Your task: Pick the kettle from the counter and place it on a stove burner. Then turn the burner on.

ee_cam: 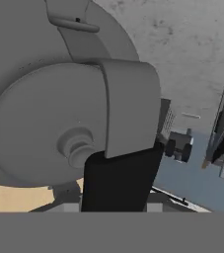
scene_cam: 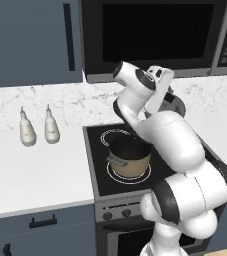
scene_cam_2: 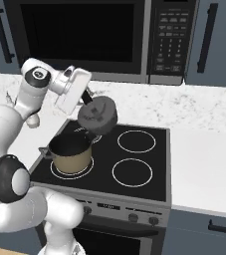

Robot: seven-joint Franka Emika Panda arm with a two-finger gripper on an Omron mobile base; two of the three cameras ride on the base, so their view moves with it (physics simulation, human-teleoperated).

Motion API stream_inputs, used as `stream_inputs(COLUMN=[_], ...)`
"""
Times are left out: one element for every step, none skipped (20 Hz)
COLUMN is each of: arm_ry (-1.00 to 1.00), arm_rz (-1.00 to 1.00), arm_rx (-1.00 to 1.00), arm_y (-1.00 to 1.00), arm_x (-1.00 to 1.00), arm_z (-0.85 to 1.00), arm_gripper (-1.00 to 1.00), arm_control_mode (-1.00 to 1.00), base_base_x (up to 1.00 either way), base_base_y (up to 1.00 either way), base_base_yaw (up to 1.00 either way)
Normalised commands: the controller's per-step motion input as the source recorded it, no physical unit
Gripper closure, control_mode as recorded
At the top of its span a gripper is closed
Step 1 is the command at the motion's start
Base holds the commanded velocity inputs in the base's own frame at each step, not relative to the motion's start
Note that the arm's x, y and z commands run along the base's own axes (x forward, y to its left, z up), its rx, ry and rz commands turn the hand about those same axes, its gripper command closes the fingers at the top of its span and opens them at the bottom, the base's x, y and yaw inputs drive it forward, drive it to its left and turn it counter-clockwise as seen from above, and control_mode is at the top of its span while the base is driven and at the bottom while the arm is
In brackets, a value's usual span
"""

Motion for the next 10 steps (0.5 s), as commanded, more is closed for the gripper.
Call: stream_inputs(arm_ry=[0.21,0.24,0.26,0.25,0.23,0.18,0.16,0.17,0.18,0.17], arm_rz=[-0.1,-0.09,-0.09,-0.09,-0.1,-0.09,-0.08,-0.07,-0.07,-0.07], arm_rx=[0.2,0.19,0.19,0.19,0.18,0.17,0.17,0.17,0.09,0.03], arm_y=[-1.0,-1.0,-1.0,-1.0,-1.0,-1.0,-1.0,-1.0,-1.0,-1.0], arm_x=[0.0,0.0,0.0,0.0,0.0,0.0,0.0,0.0,0.0,0.0], arm_z=[-0.24,-0.23,-0.25,-0.24,-0.21,-0.11,-0.06,-0.16,-0.42,-0.53], arm_gripper=[1.0,1.0,1.0,1.0,1.0,1.0,1.0,1.0,1.0,1.0], arm_control_mode=[-1.0,-1.0,-1.0,-1.0,-1.0,-1.0,-1.0,-1.0,-1.0,-1.0], base_base_x=[0.0,0.0,0.0,0.0,0.0,0.0,0.0,0.0,0.0,0.0], base_base_y=[0.0,0.0,0.0,0.0,0.0,0.0,0.0,0.0,0.0,0.0], base_base_yaw=[0.0,0.0,0.0,0.0,0.0,0.0,0.0,0.0,0.0,0.0])
